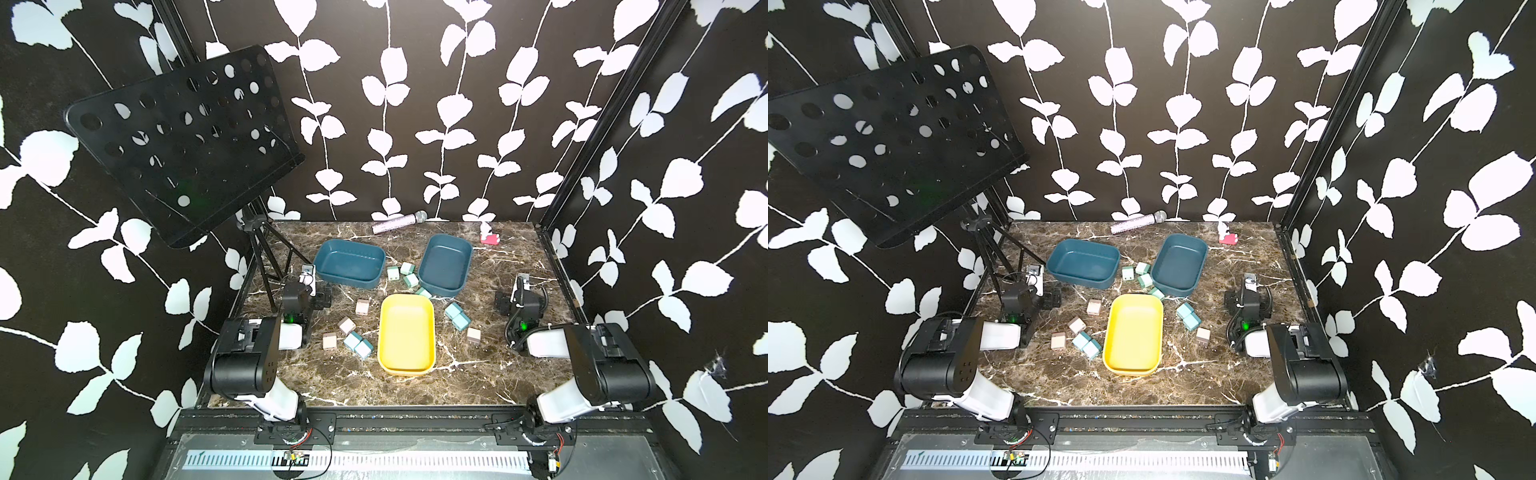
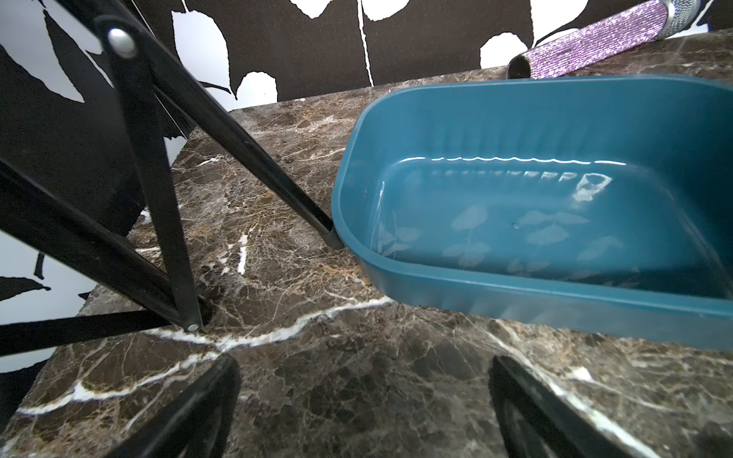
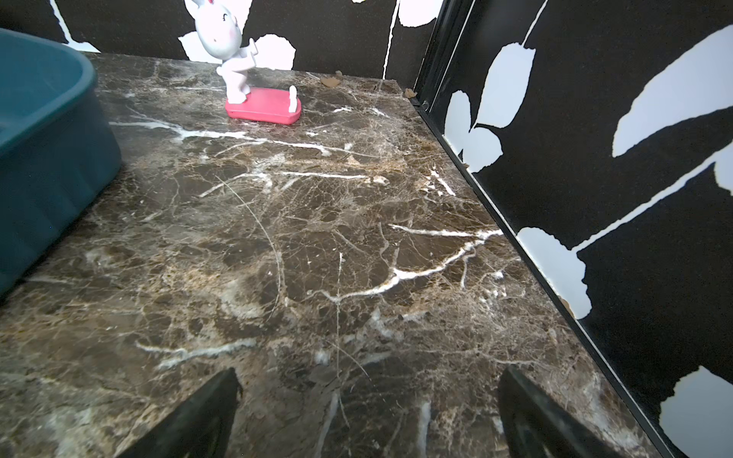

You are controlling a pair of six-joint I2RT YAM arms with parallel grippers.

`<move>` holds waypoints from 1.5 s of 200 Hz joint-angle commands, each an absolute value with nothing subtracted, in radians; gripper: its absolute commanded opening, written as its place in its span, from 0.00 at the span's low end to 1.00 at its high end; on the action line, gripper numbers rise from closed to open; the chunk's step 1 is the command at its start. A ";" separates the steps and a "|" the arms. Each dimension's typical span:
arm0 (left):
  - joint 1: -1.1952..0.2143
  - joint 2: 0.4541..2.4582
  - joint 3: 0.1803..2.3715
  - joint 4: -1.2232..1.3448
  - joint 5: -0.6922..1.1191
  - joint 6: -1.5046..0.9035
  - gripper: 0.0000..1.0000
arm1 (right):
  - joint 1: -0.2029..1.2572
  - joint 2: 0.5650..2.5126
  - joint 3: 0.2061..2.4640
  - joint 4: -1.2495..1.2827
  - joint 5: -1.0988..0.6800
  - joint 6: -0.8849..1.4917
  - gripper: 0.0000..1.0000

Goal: Place the plugs by color into the storage box
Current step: Pick up the plug from the center of the board.

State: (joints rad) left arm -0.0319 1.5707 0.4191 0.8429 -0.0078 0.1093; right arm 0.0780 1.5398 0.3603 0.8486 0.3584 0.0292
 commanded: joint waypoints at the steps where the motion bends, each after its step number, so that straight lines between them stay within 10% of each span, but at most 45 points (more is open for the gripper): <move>1: -0.034 1.550 0.418 0.852 0.001 0.119 0.99 | 0.075 1.526 0.379 0.894 0.367 0.029 0.99; 93: -0.034 1.545 0.419 0.856 -0.054 0.100 0.99 | 0.075 1.520 0.392 0.888 0.381 0.028 0.99; 146: -0.029 1.416 0.782 0.031 -0.400 -0.148 0.99 | 0.081 1.458 0.918 -0.129 0.443 0.204 0.99; 227: -0.210 1.452 1.201 -0.673 -0.078 -0.459 0.99 | 0.324 1.418 1.123 -0.812 0.249 0.602 0.99; 300: -0.341 1.511 1.240 -0.849 0.114 -0.488 0.99 | 0.393 1.314 0.893 -0.807 0.066 0.855 0.84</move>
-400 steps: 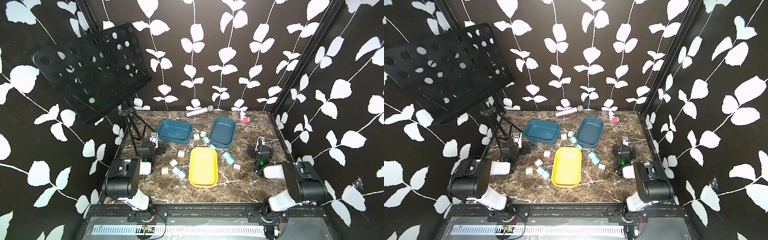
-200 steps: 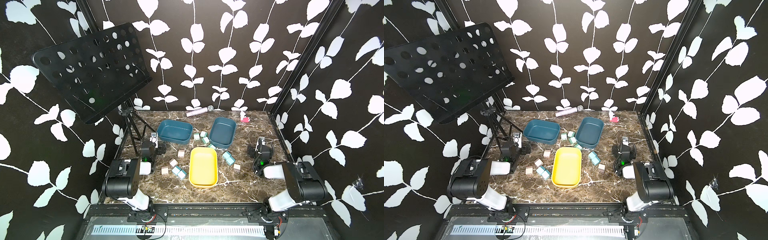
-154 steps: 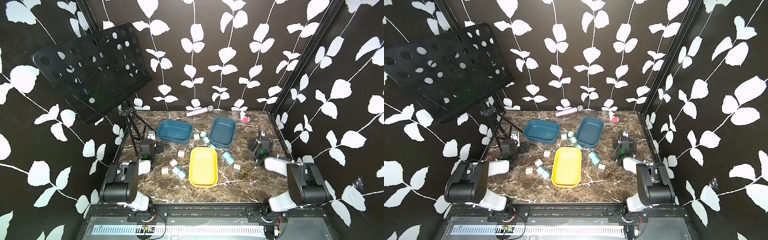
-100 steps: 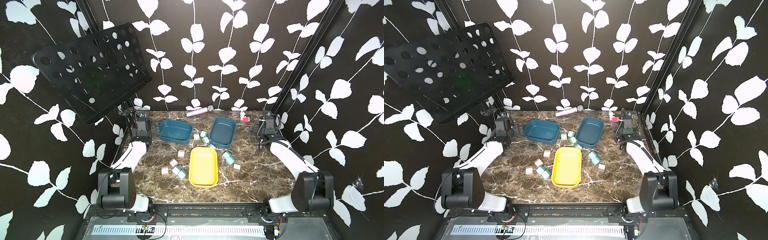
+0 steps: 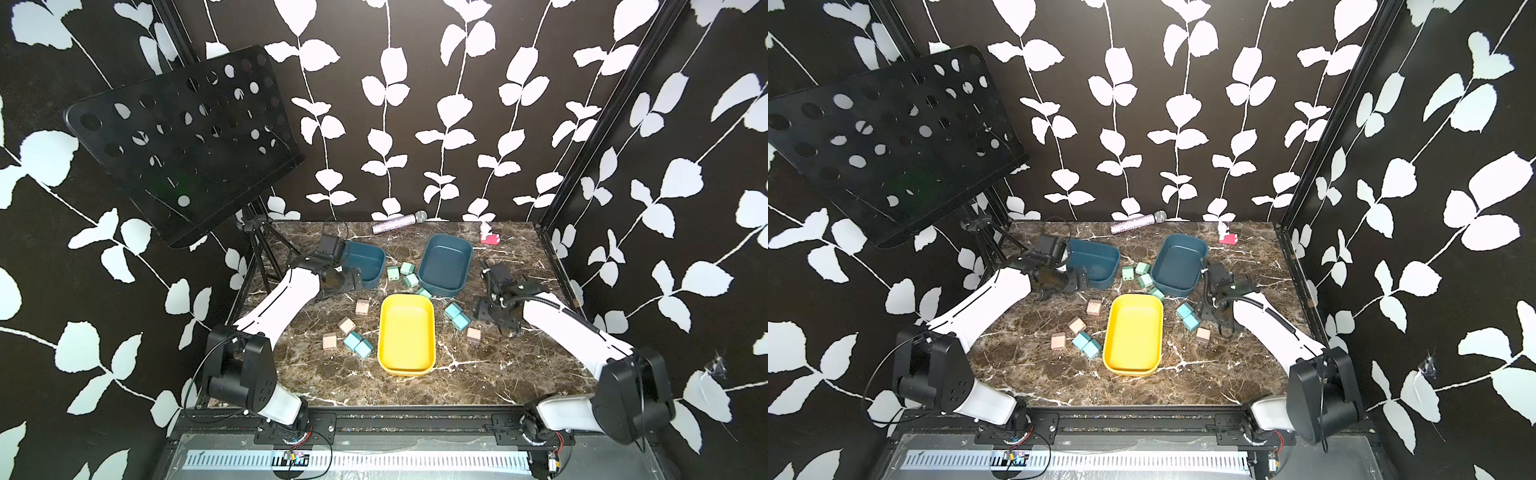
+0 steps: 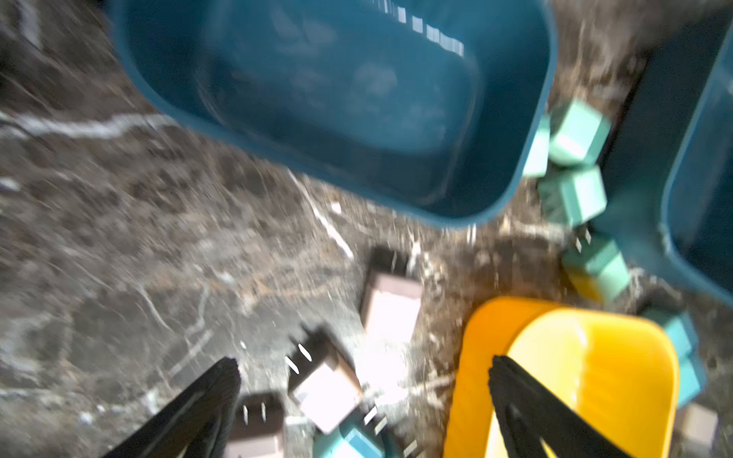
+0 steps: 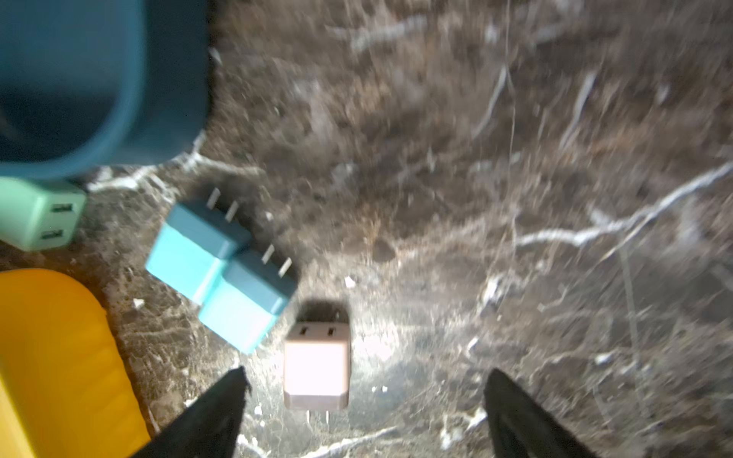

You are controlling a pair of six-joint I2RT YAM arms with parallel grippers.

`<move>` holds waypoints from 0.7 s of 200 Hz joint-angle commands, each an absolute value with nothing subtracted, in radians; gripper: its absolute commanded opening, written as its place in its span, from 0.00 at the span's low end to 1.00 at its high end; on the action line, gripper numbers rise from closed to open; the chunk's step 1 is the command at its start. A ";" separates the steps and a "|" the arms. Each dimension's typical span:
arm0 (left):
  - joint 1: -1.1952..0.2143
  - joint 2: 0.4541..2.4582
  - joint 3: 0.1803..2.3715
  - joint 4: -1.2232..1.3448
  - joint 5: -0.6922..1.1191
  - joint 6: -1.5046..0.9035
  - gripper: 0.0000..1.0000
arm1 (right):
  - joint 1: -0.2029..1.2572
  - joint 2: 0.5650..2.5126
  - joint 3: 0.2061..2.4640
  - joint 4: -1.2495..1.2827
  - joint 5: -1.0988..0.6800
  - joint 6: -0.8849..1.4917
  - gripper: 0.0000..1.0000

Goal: Place the plugs by color into the storage box
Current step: Pick up the plug from the center of the board.

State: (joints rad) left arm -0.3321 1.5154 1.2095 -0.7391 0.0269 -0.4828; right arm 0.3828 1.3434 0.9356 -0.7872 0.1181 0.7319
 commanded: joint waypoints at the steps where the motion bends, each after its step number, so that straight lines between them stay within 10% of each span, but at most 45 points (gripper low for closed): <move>1: -0.341 1.511 1.240 -0.848 0.116 -0.487 0.99 | 0.395 1.314 0.890 -0.805 0.065 0.857 0.84; 44: -0.343 1.529 1.291 -0.948 0.149 -0.356 0.99 | 0.417 1.346 0.843 -0.733 0.028 0.904 0.65; 140: -0.343 1.488 1.223 -0.967 0.215 -0.330 0.99 | 0.430 1.424 0.753 -0.622 -0.074 0.808 0.63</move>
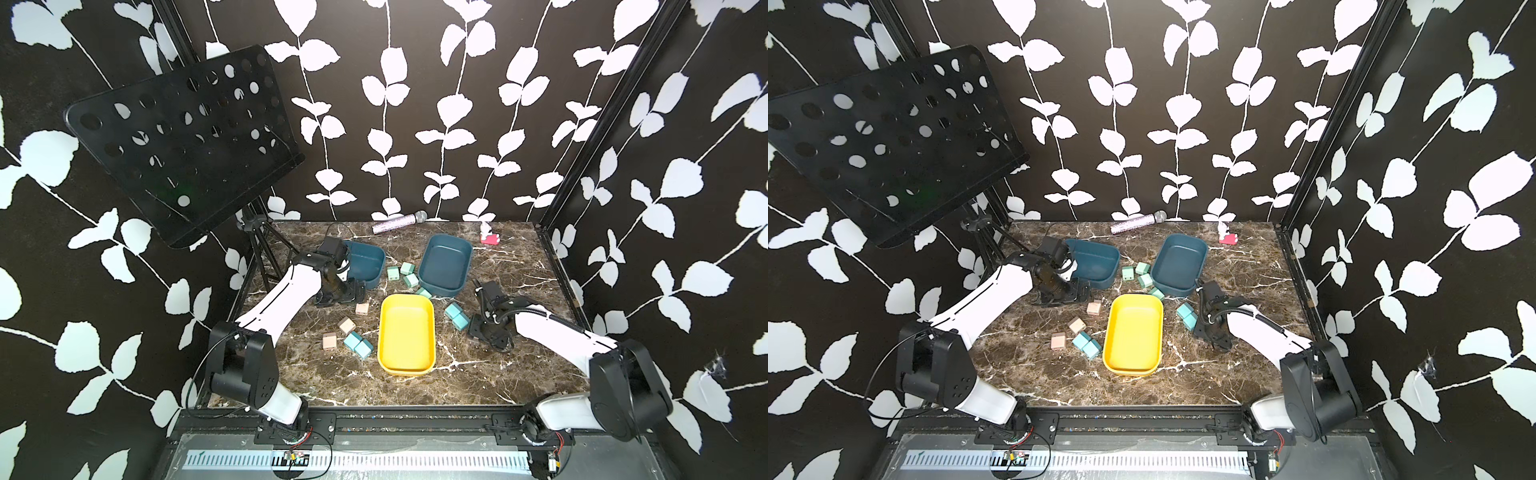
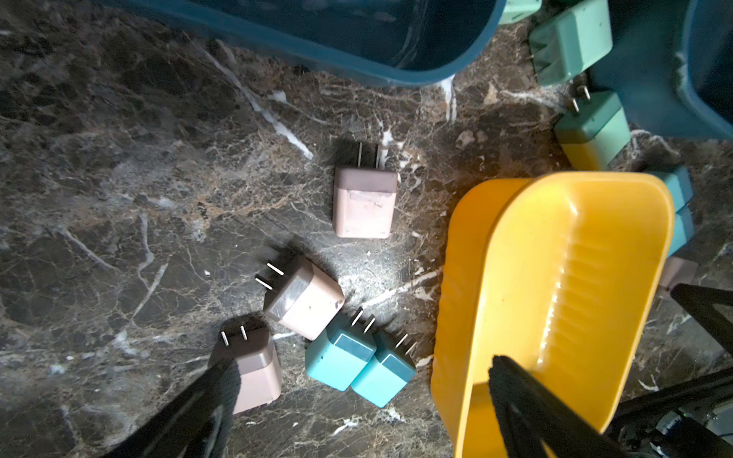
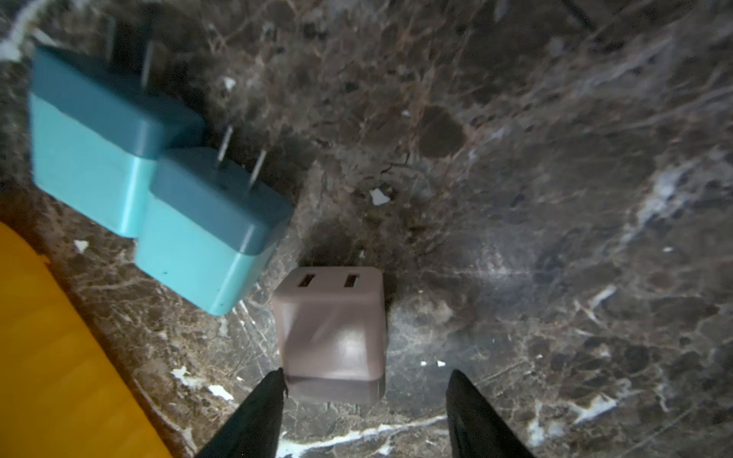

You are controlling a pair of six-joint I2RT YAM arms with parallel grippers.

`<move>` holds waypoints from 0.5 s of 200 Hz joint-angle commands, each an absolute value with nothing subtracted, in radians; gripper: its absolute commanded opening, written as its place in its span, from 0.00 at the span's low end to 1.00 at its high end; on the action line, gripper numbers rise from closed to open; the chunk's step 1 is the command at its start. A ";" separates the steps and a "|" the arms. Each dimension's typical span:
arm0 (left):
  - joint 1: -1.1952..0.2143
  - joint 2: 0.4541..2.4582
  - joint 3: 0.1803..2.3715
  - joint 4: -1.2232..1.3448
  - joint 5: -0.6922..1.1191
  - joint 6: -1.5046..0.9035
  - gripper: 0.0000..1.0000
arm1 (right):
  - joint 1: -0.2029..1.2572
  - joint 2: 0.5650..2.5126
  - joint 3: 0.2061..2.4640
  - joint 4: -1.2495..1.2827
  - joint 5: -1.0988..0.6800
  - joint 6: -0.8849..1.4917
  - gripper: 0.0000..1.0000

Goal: Place the plugs by color into the storage box
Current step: Pick up the plug from the center of the board.

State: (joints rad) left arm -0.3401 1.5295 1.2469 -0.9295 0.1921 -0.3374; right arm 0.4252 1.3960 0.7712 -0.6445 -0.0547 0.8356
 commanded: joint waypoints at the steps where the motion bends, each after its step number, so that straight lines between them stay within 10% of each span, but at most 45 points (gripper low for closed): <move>1: -0.343 1.488 1.222 -0.967 0.214 -0.332 0.99 | 0.431 1.425 0.752 -0.621 -0.075 0.807 0.63; 100: -0.344 1.514 1.215 -0.957 0.231 -0.346 0.97 | 0.431 1.560 0.794 -0.560 -0.058 0.717 0.53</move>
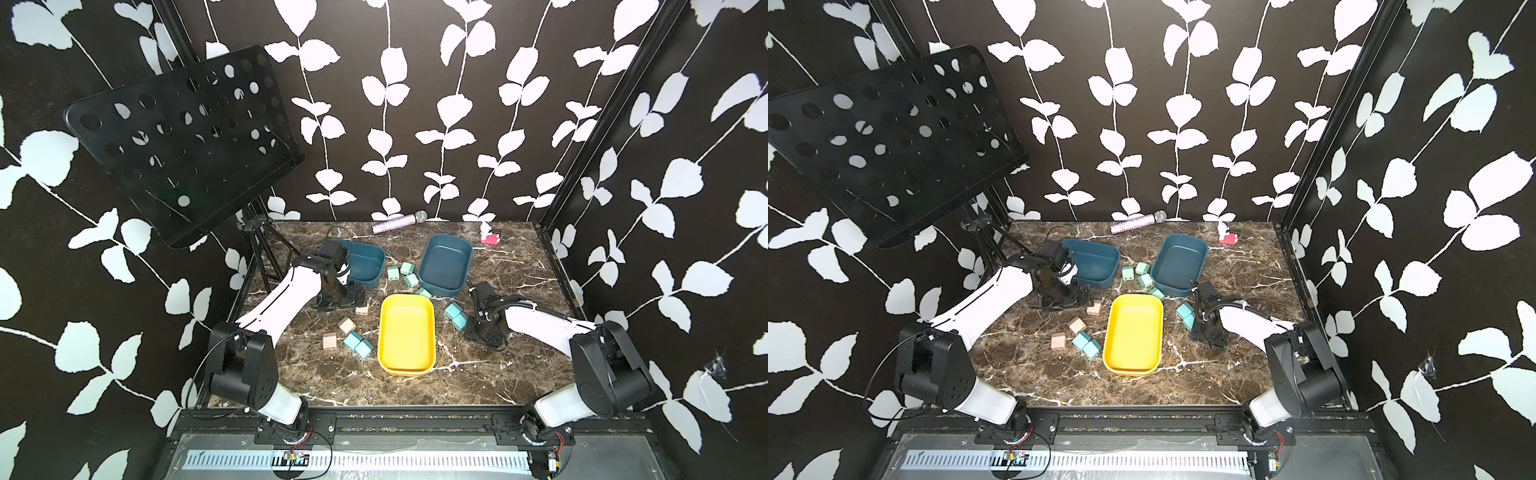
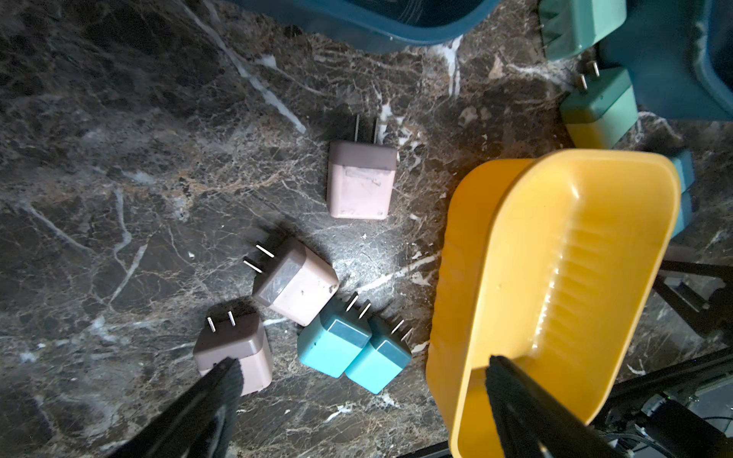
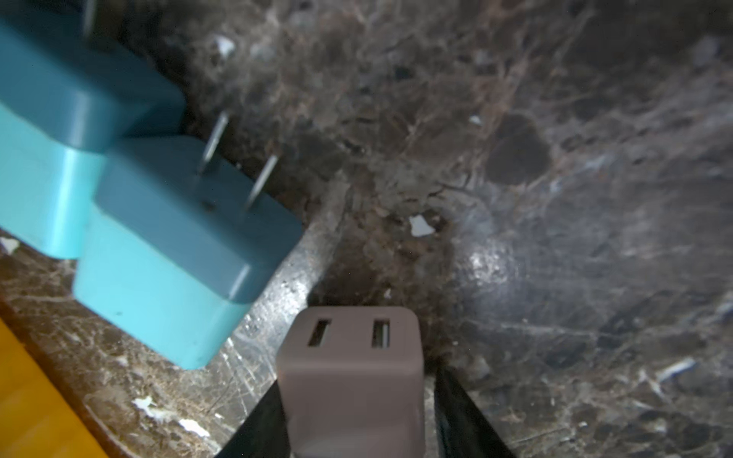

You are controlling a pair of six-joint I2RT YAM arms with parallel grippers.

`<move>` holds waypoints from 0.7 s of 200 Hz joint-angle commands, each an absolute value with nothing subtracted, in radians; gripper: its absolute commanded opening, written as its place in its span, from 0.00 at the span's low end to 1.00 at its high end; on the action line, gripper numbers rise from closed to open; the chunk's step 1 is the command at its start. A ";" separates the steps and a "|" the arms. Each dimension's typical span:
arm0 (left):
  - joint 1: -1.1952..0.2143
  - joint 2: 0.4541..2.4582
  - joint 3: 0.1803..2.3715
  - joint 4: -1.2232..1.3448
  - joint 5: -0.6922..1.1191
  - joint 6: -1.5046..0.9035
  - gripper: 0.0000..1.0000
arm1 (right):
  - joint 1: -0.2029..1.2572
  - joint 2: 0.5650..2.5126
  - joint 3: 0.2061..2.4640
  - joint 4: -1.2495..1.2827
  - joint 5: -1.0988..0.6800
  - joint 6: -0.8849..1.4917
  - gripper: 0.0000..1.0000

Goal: Place the plugs by color into the storage box
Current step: Pick up the plug from the center of the board.

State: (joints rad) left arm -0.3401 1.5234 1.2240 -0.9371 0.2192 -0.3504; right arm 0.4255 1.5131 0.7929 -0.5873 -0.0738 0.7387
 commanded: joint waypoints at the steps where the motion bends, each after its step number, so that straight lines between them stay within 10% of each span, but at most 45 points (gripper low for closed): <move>1: -0.344 1.515 1.216 -0.957 0.232 -0.347 0.97 | 0.430 1.561 0.795 -0.560 -0.058 0.717 0.53; 140: -0.342 1.523 1.234 -0.955 0.215 -0.335 0.95 | 0.579 1.436 1.156 -0.901 -0.097 0.739 0.35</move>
State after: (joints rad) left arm -0.3397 1.5322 1.2240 -0.9371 0.2268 -0.3435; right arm 0.4969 1.4094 1.0153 -0.7876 -0.0898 0.7158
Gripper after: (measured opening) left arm 0.955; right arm 0.421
